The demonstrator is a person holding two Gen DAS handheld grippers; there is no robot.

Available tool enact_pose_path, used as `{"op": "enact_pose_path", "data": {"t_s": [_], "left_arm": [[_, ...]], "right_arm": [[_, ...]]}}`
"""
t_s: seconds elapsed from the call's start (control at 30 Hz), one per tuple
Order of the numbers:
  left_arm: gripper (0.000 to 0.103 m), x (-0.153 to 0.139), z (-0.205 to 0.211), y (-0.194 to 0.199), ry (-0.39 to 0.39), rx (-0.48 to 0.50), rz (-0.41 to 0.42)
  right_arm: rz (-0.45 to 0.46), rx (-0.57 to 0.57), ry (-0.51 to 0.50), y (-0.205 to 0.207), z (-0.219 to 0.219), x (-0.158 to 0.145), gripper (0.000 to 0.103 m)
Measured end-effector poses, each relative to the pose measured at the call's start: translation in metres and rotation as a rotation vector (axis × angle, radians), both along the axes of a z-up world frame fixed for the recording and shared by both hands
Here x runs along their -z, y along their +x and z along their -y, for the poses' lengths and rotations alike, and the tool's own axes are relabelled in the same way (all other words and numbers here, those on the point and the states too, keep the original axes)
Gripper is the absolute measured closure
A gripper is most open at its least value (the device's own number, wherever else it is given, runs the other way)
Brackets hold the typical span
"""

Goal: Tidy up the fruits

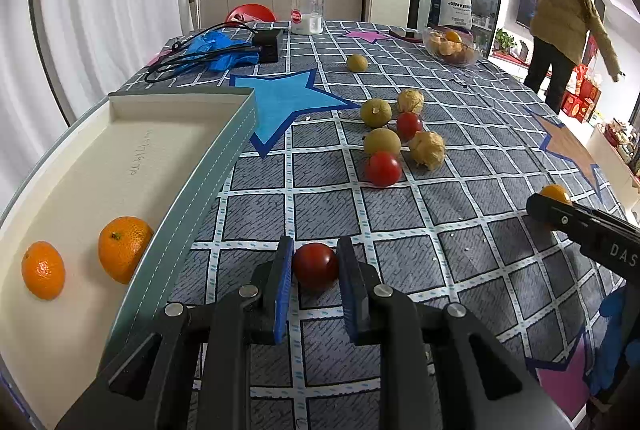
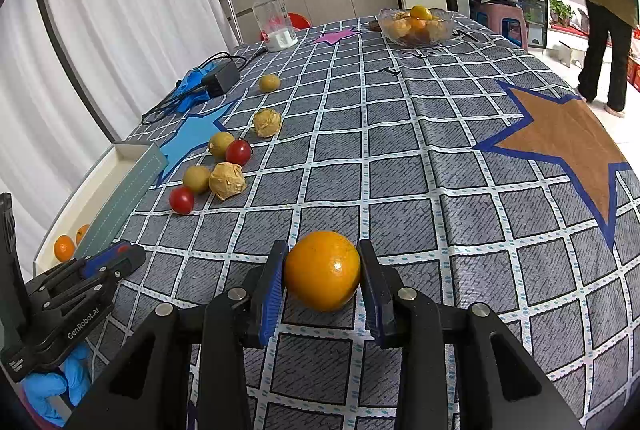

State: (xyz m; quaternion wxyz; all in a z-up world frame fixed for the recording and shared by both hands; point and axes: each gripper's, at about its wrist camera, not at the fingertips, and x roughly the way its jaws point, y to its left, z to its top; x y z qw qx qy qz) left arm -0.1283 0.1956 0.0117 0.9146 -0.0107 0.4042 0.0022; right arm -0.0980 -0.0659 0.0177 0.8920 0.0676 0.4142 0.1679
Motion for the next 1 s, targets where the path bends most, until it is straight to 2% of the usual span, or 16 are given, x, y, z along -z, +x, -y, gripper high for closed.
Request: {"op": "enact_pose_path", "data": {"t_s": [0.73,1.0], "left_arm": [[0.079,0.0,0.0,-0.001,-0.008,0.002,0.001],[0.079,-0.001,-0.004,-0.001,-0.048,-0.005,-0.004]], "right_arm": [[-0.005,-0.004,-0.02,0.0,-0.002,0.001,0.067],[-0.02,-0.03,-0.009,-0.004,-0.006,-0.012,0.067]]}}
